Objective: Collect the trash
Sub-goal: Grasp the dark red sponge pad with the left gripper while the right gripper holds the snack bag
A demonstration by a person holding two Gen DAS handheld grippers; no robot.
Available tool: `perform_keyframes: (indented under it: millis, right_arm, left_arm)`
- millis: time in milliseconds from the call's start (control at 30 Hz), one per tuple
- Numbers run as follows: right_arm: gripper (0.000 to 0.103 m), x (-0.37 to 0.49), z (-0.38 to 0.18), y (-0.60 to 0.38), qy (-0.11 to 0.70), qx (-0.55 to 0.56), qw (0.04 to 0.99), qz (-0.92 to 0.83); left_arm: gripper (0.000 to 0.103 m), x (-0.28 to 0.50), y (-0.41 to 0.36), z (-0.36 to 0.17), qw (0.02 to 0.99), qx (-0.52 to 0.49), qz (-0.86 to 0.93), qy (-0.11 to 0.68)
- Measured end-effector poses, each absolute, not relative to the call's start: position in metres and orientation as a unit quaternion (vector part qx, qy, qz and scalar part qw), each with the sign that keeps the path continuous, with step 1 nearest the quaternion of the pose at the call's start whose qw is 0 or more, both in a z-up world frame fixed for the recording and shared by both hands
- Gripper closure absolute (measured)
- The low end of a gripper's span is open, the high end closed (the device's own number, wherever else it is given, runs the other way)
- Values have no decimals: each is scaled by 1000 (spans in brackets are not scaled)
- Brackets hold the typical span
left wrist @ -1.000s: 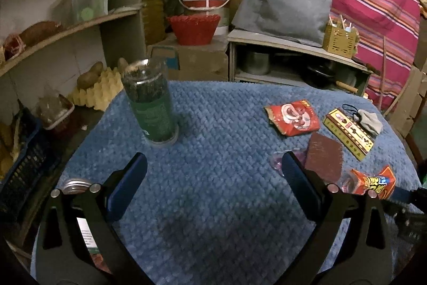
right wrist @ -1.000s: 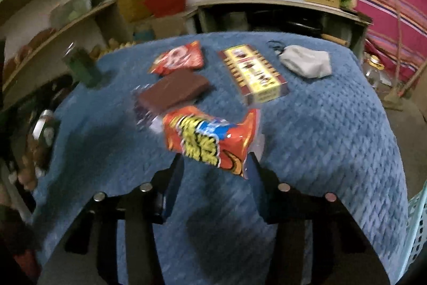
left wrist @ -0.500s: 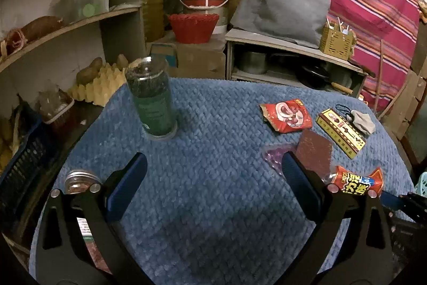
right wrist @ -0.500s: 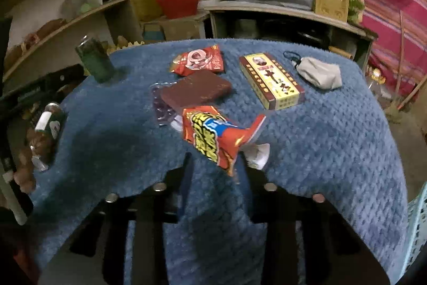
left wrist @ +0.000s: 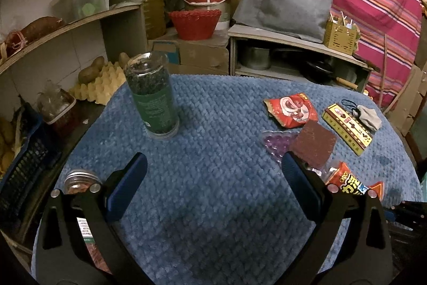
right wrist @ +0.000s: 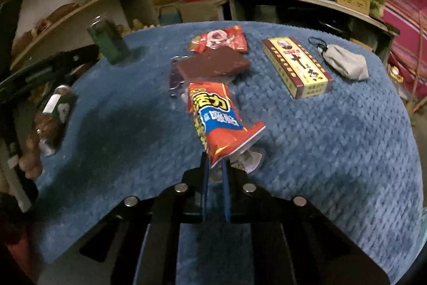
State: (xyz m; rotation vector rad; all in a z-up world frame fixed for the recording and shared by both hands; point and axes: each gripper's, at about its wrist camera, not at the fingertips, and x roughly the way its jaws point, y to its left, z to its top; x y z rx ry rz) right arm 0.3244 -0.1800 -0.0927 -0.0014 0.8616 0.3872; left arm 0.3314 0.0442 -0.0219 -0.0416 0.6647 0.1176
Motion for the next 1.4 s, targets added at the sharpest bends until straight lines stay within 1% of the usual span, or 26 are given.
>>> perform_keyframes:
  millis: [200,300,400,567,667,833,1033,1267,1400]
  right_arm:
    - [91,332,-97,-173,400,14,900,173]
    - [94,334,-92,-173,390,23,904,173]
    - [98,325,-78,-171,367,7,915,169]
    - [98,304,-40,-194,308,9,941,140]
    - [98,302,-29,-215,284,23,952,112]
    - [98,315,-33,-242,285,49,954,85]
    - [98,334,-38,-266,287,78,953,65]
    - [98,345,-47,-272,299,92,948,56]
    - [98,347,-49,-274,303,96,947,52]
  left_arm:
    - [6,333,42,-24,943,-18,61,328]
    - [6,334,42,-25,943,-23,59,328]
    - [6,336,39,-27,943,-25,56,327]
    - [6,340,29,-31,943,-37,42,329]
    - [6,351,15,-30,942,-52,22,330]
    - [6,378,-19,-39,937,-30,-5,347]
    - [6,406,-57,-65,928,39,-27,369]
    - [6,424,-80,-74,927,75,-46,365]
    - [6,435,-84,-86,915,82,-43,392]
